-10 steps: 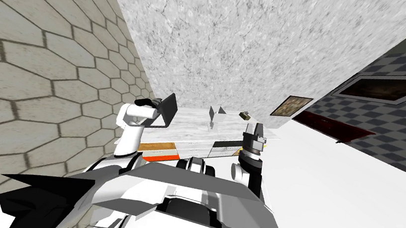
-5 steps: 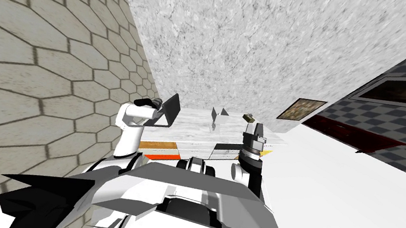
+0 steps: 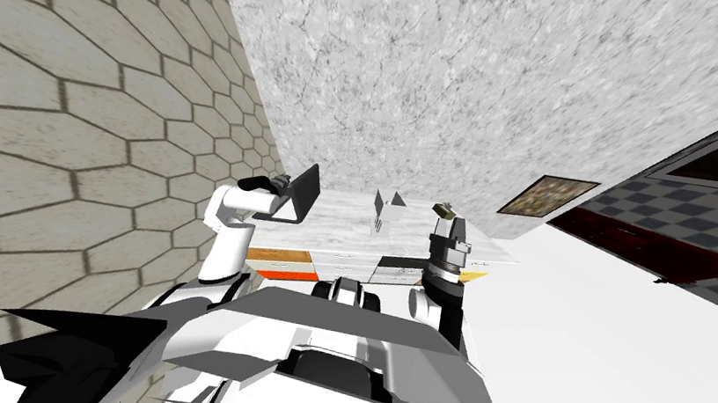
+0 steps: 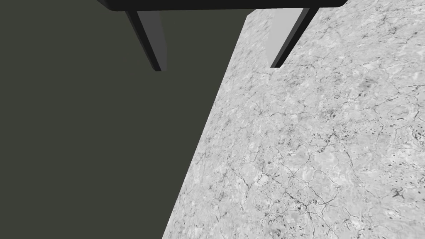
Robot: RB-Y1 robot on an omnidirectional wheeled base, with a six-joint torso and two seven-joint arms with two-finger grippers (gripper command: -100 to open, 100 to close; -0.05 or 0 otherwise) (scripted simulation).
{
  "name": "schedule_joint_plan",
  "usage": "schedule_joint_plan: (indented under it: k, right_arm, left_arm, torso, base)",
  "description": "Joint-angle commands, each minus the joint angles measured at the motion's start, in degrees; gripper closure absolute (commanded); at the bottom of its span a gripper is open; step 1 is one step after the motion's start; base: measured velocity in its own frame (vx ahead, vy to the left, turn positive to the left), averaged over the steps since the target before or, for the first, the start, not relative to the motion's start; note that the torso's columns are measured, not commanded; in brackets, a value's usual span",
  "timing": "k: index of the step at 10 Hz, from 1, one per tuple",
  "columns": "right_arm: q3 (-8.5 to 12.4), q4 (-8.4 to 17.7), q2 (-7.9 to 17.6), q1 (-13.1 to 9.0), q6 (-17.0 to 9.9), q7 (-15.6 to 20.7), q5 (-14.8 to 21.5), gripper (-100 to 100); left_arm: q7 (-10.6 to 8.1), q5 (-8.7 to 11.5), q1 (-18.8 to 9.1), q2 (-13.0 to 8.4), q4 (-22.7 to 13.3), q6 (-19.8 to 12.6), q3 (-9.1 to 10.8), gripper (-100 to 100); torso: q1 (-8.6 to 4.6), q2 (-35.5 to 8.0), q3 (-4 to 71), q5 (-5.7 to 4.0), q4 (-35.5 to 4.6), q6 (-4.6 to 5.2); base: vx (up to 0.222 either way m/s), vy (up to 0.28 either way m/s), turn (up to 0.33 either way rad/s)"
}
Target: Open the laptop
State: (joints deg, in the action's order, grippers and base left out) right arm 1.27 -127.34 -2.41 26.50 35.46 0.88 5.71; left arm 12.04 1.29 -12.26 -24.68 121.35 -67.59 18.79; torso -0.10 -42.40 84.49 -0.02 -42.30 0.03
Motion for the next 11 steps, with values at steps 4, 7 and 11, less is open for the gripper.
schedule_joint_plan:
  k: [4, 7, 11]
  right_arm:
    - [0.01, 0.00, 0.01, 0.01, 0.00, 0.00, 0.00, 0]
    - [0.02, 0.00, 0.03, 0.00, 0.00, 0.00, 0.00, 0]
    - [0.02, 0.00, 0.03, 0.00, 0.00, 0.00, 0.00, 0]
  left_arm:
    - [-1.36, 1.24, -0.86, 0.69, -1.56, 0.60, 0.96, 100]
    - [-4.85, 4.72, -3.09, 2.34, -3.64, -0.49, 3.68, 100]
    - [-7.21, 7.23, -4.86, 3.47, -5.17, -1.36, 5.64, 100]
  torso:
    - [0.21, 0.17, 0.11, 0.06, 0.04, -0.03]
    - [0.31, 0.04, 0.02, 0.10, 0.01, -0.05]
    - [-0.05, 0.14, 0.09, -0.03, 0.03, -0.02]
  base:
    - [-0.012, 0.017, -0.008]
    - [-0.065, 0.181, -0.026]
    - [-0.052, 0.168, -0.024]
